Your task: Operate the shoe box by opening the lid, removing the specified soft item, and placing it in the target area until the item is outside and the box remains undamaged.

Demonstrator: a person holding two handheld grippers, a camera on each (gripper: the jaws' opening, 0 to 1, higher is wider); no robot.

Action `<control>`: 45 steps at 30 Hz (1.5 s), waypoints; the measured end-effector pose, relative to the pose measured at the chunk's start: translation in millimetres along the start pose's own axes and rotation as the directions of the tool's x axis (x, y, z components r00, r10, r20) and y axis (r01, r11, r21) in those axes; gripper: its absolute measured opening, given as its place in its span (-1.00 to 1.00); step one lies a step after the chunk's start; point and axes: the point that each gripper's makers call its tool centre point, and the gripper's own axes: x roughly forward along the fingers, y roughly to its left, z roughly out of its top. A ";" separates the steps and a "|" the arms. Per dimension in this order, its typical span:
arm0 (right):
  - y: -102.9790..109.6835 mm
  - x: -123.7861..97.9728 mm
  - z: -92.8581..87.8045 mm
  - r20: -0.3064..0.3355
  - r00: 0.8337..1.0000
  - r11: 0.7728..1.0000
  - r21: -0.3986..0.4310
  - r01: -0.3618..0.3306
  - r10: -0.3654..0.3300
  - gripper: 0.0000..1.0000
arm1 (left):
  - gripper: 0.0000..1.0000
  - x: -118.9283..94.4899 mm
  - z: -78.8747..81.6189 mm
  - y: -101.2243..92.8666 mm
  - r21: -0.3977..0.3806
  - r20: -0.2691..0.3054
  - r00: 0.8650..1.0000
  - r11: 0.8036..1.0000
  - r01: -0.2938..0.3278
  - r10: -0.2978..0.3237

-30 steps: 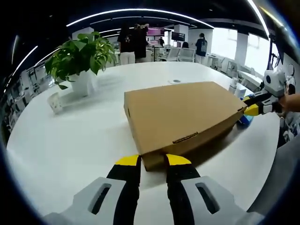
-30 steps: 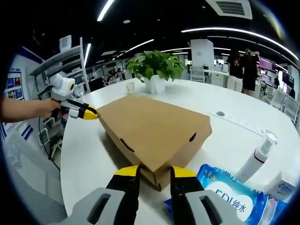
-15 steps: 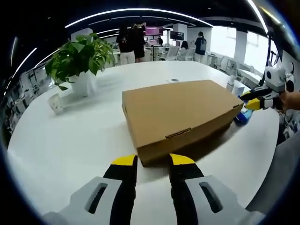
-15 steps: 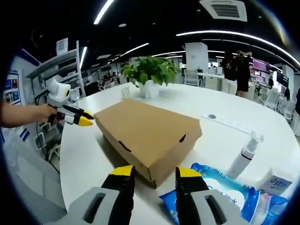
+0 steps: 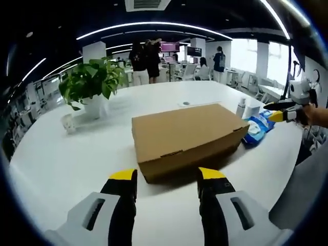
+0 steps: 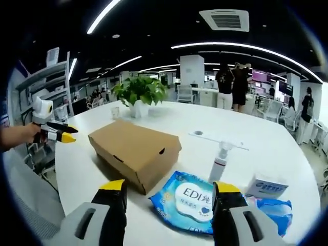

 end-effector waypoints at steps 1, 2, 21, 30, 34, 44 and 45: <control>-0.8 -2.3 -1.3 -0.002 1.000 1.000 -0.001 0.004 -0.004 0.44 | 0.06 -3.6 0.5 -3.8 0.001 0.008 1.000 1.000 0.001 -0.001; -3.2 -8.9 -5.2 -0.008 1.000 1.000 -0.005 0.018 -0.018 0.47 | 0.10 -4.8 1.0 -4.9 0.002 0.012 1.000 1.000 0.001 -0.001; -27.1 -98.7 -48.9 -0.051 0.986 0.987 -0.021 0.161 -0.162 0.93 | 0.79 -46.4 -6.8 -41.1 0.055 0.075 0.997 0.998 0.009 -0.013; -21.1 -115.3 -51.3 -0.021 0.984 0.984 0.014 0.179 -0.179 0.99 | 0.99 -57.9 -9.5 -48.0 0.050 0.091 0.996 0.999 -0.005 0.000; -14.6 -113.1 -52.9 -0.017 0.983 0.983 0.009 0.183 -0.182 0.98 | 0.99 -58.4 -8.1 -46.7 0.049 0.102 0.995 0.999 -0.014 0.009; -9.1 -110.4 -53.6 -0.014 0.983 0.983 0.006 0.181 -0.181 0.97 | 0.98 -57.4 -8.5 -50.0 0.062 0.096 0.995 0.998 -0.008 0.002; -9.3 -110.4 -52.8 -0.013 0.983 0.983 0.004 0.184 -0.184 0.97 | 0.98 -57.0 -8.6 -50.5 0.062 0.095 0.995 0.998 -0.005 -0.001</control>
